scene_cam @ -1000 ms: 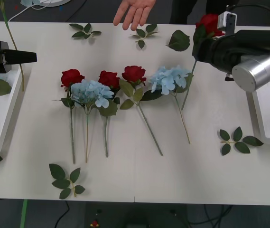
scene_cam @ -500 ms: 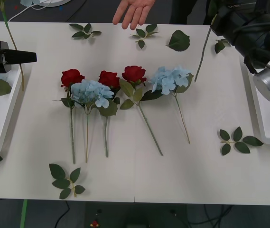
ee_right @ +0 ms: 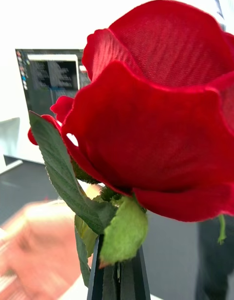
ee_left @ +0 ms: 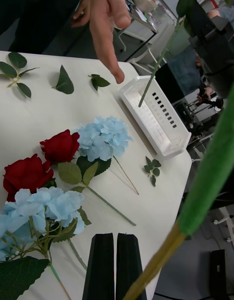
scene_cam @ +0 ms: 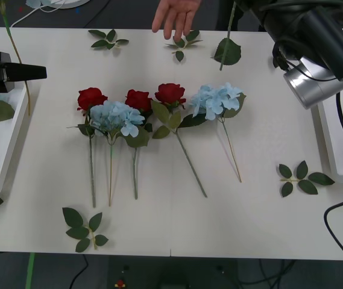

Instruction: Place the red flowers into the right box and the blue flowers into the left box. If a person shows an open palm, hand one flower to the person first, then continue sorting.

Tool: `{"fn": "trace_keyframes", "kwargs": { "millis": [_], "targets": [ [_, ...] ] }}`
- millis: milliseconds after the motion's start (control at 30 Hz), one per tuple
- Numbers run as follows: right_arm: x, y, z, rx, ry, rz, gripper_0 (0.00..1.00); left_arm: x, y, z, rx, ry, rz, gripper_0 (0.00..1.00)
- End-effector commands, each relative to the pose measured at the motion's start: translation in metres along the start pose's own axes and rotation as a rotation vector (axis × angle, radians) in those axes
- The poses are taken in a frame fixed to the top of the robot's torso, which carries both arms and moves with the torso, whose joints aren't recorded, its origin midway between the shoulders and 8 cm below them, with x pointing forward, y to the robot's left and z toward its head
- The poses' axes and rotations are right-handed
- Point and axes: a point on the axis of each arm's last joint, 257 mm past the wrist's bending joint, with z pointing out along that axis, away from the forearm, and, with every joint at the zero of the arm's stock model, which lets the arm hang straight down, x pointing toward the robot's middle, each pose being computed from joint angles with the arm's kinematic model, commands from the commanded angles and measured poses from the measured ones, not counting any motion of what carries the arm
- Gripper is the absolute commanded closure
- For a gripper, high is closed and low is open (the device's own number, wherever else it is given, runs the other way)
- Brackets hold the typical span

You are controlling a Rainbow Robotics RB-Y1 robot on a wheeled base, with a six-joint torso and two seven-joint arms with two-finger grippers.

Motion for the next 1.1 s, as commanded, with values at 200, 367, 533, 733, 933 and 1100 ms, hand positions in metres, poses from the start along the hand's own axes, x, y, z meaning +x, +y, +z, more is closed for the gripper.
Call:
{"fn": "trace_keyframes", "kwargs": {
  "millis": [200, 367, 533, 733, 933, 1100],
  "targets": [
    [-0.056, 0.046, 0.035, -0.056, -0.112, -0.042, 1.00, -0.033, -0.004, -0.018, -0.039, -0.021, 0.068, 1.00],
    [-0.056, 0.049, 0.037, -0.059, -0.111, -0.043, 1.00, -0.033, -0.004, -0.018, -0.039, -0.021, 0.068, 1.00],
    [-0.056, 0.050, 0.037, -0.062, -0.111, -0.043, 1.00, -0.033, -0.004, -0.018, -0.039, -0.021, 0.068, 1.00],
    [-0.056, 0.051, 0.036, -0.067, -0.114, -0.040, 1.00, -0.033, -0.004, -0.018, -0.039, -0.021, 0.068, 1.00],
    [-0.053, 0.054, 0.036, -0.072, -0.109, -0.030, 0.71, -0.033, -0.004, -0.018, -0.039, -0.021, 0.068, 1.00],
    [-0.052, 0.053, 0.036, -0.070, -0.106, -0.026, 0.00, -0.033, -0.004, -0.018, -0.039, -0.021, 0.068, 1.00]
  ]
}}
